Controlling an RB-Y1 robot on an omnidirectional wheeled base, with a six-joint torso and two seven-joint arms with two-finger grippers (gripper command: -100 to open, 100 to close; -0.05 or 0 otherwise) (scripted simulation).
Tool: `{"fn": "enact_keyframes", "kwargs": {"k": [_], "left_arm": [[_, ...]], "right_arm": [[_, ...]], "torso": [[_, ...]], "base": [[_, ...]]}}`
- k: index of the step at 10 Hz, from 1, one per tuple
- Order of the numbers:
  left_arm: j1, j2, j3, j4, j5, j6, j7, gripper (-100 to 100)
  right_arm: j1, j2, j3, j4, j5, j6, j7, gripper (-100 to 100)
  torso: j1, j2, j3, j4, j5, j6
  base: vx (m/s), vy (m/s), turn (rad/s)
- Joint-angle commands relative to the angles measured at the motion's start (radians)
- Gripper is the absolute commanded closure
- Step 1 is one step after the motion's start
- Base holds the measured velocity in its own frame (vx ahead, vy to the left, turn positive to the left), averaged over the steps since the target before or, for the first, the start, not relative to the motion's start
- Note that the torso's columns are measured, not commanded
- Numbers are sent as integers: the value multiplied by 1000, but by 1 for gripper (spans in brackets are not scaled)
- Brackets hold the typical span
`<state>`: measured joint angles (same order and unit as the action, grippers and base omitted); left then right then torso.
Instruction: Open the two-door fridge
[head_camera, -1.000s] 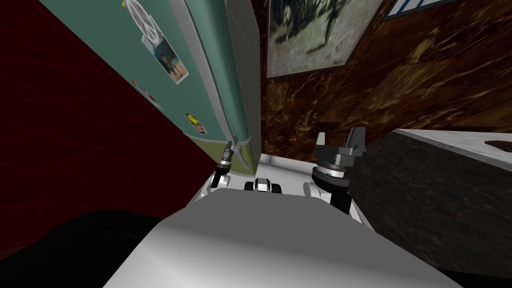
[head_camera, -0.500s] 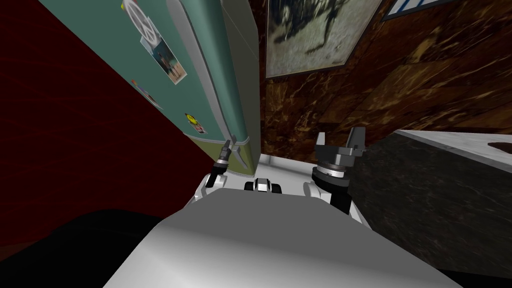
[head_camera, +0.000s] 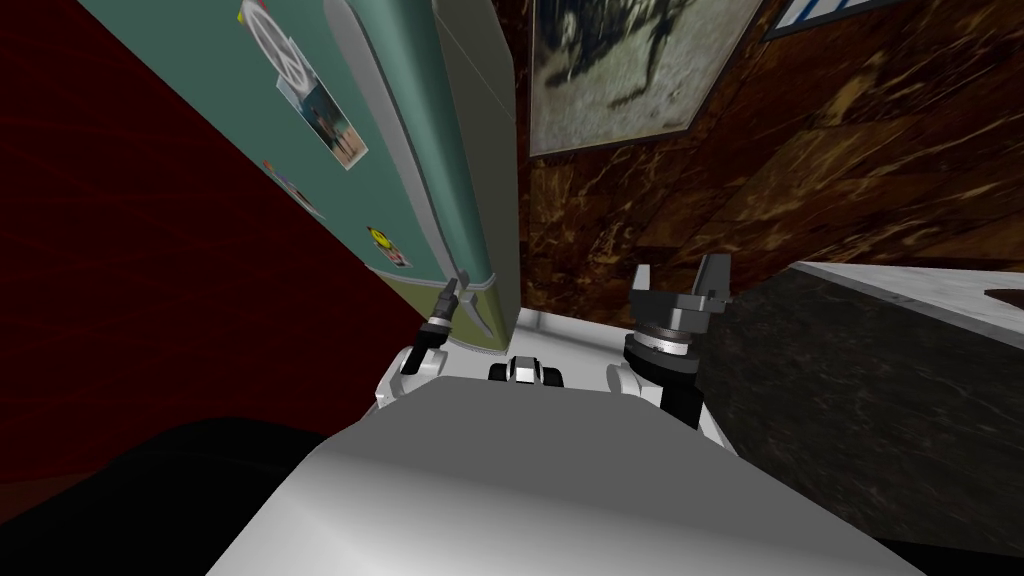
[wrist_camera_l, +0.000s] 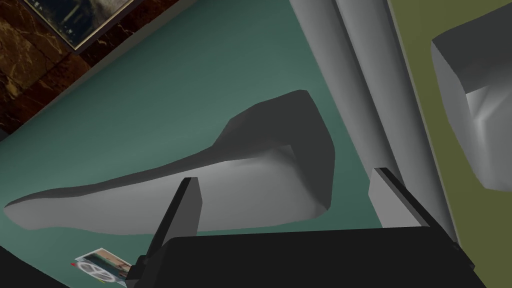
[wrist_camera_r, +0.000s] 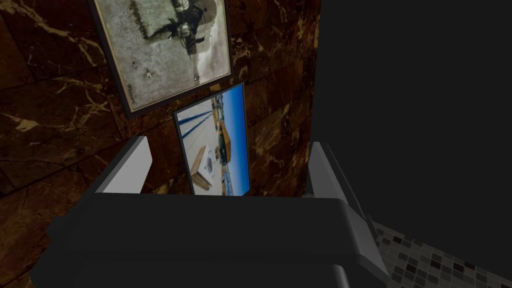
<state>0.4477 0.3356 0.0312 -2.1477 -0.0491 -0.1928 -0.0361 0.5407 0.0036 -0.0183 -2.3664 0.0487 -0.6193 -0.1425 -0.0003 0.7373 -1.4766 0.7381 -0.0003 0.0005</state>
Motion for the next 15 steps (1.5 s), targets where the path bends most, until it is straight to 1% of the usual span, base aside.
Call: {"fn": "enact_keyframes", "kwargs": {"k": [1, 2, 3, 4, 6, 7, 9, 10, 15], "left_arm": [[11, 23, 14, -33, 4, 63, 5, -100], [17, 36, 22, -52, 7, 98, 7, -100], [23, 50, 30, -71, 9, 122, 9, -100], [23, 50, 30, -71, 9, 135, 9, -100], [36, 76, 46, -108, 14, 198, 14, -100], [36, 76, 46, -108, 14, 207, 14, -100], [47, 101, 61, -142, 19, 269, 18, -100], [47, 101, 61, -142, 19, 276, 18, -100], [72, 156, 93, -219, 29, 419, 27, -100]], "right_arm": [[0, 0, 0, 0, 0, 0, 0, 0], [0, 0, 0, 0, 0, 0, 0, 0], [0, 0, 0, 0, 0, 0, 0, 0], [0, 0, 0, 0, 0, 0, 0, 0], [0, 0, 0, 0, 0, 0, 0, 0], [0, 0, 0, 0, 0, 0, 0, 0], [0, 0, 0, 0, 0, 0, 0, 0], [0, 0, 0, 0, 0, 0, 0, 0], [0, 0, 0, 0, 0, 0, 0, 0]], "torso": [[-1, 0, 0, 0, 0, 0], [0, -1, -1, -1, 0, 1], [0, -2, -1, -2, 0, 1], [-1, -2, -1, -1, 0, 1], [-2, -3, -2, -2, 0, 2], [-3, -4, -2, -2, -1, 2], [-3, -5, -3, -3, 0, 4], [-4, -6, -4, -3, -1, 4], [-4, -6, -4, -3, -1, 4]], "base": [[14, -40, 27], [7, -37, 19], [8, -49, 24], [7, -34, 21], [5, -43, 16], [9, -40, 21], [13, -42, 20], [0, -34, 15], [9, -43, 19]]}}
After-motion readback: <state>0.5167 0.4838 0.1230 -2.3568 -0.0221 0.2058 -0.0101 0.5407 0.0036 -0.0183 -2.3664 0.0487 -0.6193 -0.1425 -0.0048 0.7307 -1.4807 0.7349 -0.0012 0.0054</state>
